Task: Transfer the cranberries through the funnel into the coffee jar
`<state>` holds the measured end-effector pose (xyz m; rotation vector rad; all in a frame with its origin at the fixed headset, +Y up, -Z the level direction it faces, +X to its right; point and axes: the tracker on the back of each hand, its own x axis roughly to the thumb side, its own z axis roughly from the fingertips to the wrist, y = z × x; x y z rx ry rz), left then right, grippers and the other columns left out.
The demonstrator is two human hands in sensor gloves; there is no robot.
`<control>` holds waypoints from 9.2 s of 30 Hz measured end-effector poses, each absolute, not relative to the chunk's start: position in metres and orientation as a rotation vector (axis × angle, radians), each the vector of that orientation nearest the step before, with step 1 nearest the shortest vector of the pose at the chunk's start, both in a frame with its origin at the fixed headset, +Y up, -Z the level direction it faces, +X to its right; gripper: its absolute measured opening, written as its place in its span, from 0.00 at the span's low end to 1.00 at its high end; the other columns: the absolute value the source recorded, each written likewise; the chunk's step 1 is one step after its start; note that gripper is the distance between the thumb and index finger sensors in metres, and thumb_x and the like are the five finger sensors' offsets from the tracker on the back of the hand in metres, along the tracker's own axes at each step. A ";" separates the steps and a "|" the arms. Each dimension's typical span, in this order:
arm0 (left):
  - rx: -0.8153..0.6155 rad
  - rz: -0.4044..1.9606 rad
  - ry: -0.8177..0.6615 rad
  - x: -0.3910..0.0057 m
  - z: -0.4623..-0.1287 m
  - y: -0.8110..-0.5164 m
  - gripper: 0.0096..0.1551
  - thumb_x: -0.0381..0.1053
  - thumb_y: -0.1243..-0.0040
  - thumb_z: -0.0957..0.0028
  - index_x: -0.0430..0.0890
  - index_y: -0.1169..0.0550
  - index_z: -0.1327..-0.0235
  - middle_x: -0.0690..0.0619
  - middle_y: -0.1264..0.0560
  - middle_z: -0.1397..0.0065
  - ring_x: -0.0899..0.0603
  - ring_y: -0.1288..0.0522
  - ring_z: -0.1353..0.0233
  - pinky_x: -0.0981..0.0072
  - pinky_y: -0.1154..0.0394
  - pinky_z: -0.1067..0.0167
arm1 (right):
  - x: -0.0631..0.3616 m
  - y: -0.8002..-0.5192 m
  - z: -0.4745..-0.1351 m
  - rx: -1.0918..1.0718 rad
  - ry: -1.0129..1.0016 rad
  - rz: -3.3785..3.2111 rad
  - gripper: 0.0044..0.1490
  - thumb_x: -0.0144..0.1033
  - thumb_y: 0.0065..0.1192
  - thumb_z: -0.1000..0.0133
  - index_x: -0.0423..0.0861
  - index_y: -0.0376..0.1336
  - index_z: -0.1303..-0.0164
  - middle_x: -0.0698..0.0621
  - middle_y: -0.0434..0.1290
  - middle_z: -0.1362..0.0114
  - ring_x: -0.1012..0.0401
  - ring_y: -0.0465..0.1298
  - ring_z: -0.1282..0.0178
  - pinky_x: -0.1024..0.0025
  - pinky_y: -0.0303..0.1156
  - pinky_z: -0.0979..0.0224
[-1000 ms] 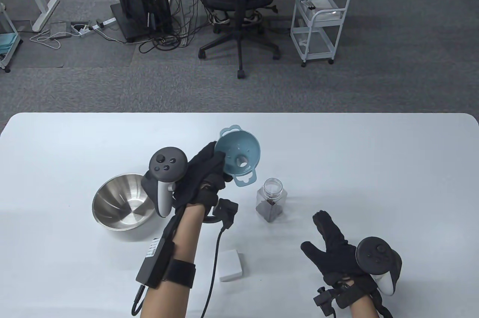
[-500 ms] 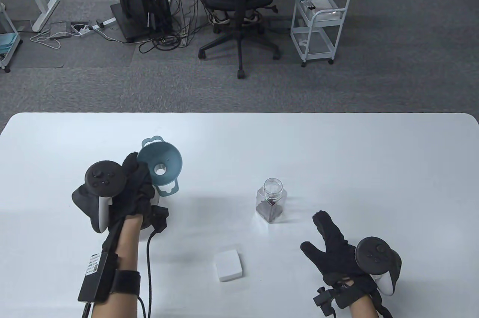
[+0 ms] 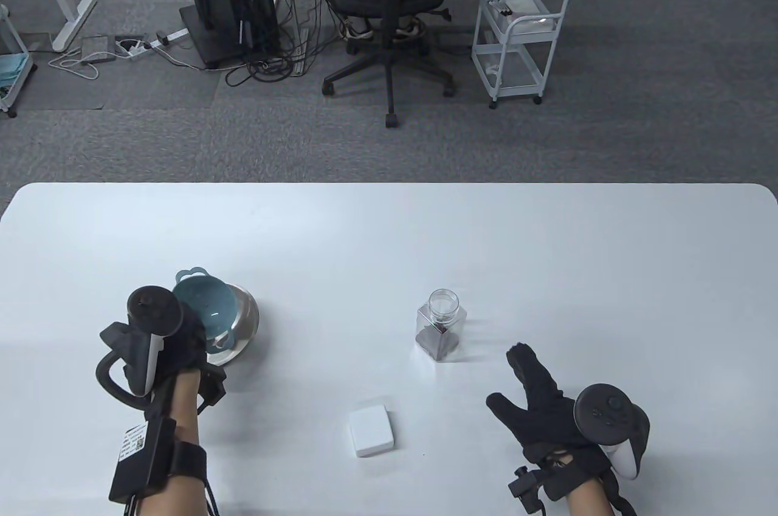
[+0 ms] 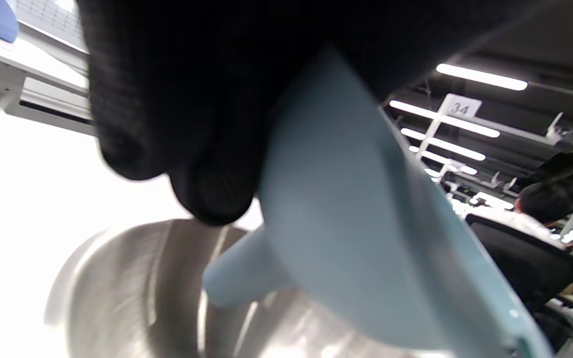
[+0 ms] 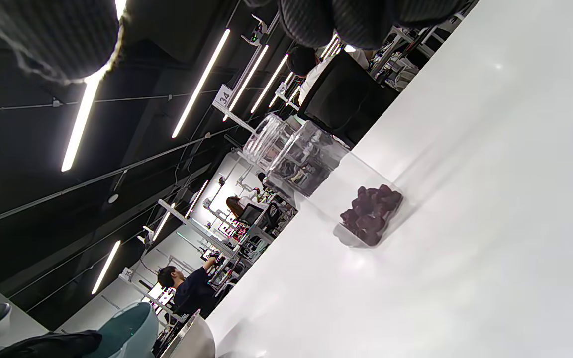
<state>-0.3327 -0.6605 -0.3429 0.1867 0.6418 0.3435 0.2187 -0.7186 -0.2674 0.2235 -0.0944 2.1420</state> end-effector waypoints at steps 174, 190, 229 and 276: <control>0.132 0.343 -0.411 -0.053 -0.242 -0.655 0.56 0.79 0.46 0.50 0.44 0.35 0.18 0.37 0.34 0.18 0.31 0.24 0.31 0.50 0.24 0.37 | 0.146 -0.713 -0.265 0.395 -0.142 2.269 0.63 0.57 0.81 0.59 0.35 0.53 0.27 0.39 0.68 0.26 0.44 0.76 0.33 0.49 0.72 0.33; -0.392 0.657 -0.889 -0.079 -0.278 -0.664 0.45 0.54 0.37 0.42 0.57 0.46 0.15 0.50 0.53 0.10 0.25 0.55 0.13 0.29 0.47 0.23 | 0.141 -0.715 -0.267 0.635 0.019 2.088 0.64 0.54 0.84 0.61 0.34 0.53 0.27 0.38 0.68 0.26 0.43 0.76 0.33 0.48 0.72 0.33; -0.396 0.370 -0.858 -0.070 -0.264 -0.644 0.44 0.45 0.35 0.45 0.56 0.44 0.18 0.51 0.49 0.10 0.26 0.50 0.14 0.31 0.45 0.23 | 0.135 -0.712 -0.264 0.699 0.010 2.200 0.65 0.54 0.86 0.63 0.34 0.54 0.28 0.40 0.69 0.27 0.44 0.76 0.33 0.49 0.72 0.32; -0.234 0.187 -0.794 -0.068 -0.250 -0.643 0.51 0.64 0.35 0.51 0.49 0.41 0.17 0.44 0.42 0.14 0.32 0.35 0.20 0.34 0.39 0.25 | 0.128 -0.703 -0.259 0.781 -0.026 2.358 0.63 0.56 0.88 0.65 0.36 0.58 0.30 0.41 0.72 0.28 0.46 0.79 0.35 0.50 0.73 0.34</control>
